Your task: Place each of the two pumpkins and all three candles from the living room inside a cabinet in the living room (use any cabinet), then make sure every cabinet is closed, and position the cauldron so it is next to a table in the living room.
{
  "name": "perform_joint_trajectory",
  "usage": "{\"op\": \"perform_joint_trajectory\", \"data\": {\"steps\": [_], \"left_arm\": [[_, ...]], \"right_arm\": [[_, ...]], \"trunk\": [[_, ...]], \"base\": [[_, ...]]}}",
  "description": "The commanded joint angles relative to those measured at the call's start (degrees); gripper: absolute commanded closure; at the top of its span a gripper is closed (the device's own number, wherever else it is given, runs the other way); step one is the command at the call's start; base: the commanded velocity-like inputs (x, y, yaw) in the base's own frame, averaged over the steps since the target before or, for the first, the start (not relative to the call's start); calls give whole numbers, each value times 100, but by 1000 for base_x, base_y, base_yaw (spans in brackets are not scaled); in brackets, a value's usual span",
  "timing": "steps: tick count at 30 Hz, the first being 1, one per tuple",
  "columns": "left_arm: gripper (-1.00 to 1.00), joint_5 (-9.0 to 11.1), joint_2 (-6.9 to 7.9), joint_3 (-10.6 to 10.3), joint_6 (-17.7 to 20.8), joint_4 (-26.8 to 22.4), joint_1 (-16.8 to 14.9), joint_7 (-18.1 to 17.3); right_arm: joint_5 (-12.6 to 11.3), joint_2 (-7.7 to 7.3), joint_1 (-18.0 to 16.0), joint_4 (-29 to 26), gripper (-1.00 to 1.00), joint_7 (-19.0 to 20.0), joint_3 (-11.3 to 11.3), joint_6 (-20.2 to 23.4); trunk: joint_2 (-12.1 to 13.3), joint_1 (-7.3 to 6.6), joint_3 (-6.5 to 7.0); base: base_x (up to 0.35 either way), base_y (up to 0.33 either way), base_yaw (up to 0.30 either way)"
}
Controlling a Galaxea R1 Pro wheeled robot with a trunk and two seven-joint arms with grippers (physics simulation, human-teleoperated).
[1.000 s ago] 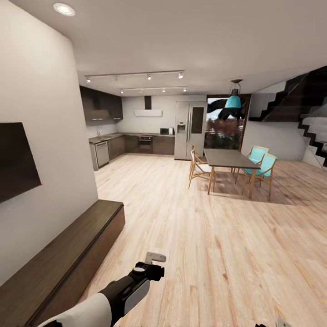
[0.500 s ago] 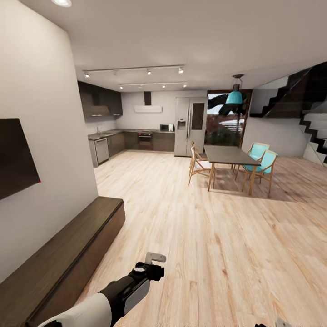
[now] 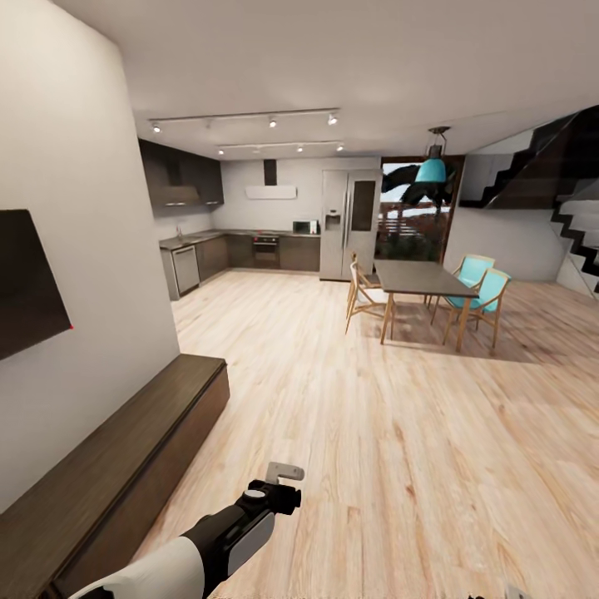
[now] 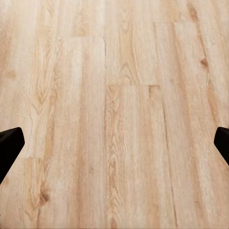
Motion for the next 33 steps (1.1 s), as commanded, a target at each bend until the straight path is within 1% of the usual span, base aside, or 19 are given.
{"op": "perform_joint_trajectory", "data": {"steps": [1,15,20,33], "left_arm": [[-100,42,4,-45,11,-10,-6,47],[-100,42,4,-45,11,-10,-6,47],[-100,42,4,-45,11,-10,-6,47],[-100,42,9,-45,11,-17,-6,47]], "right_arm": [[-58,1,1,-12,-100,-26,2,38],[-60,4,0,-7,-100,-29,14,88],[-55,8,0,-8,-100,-27,49,86],[-52,28,1,63,-100,-32,76,59]], "trunk": [[-5,2,-12],[-5,2,-145],[-5,2,-190],[-5,2,-207]], "base": [[0,0,0],[0,0,0],[0,0,0],[0,0,0]]}}
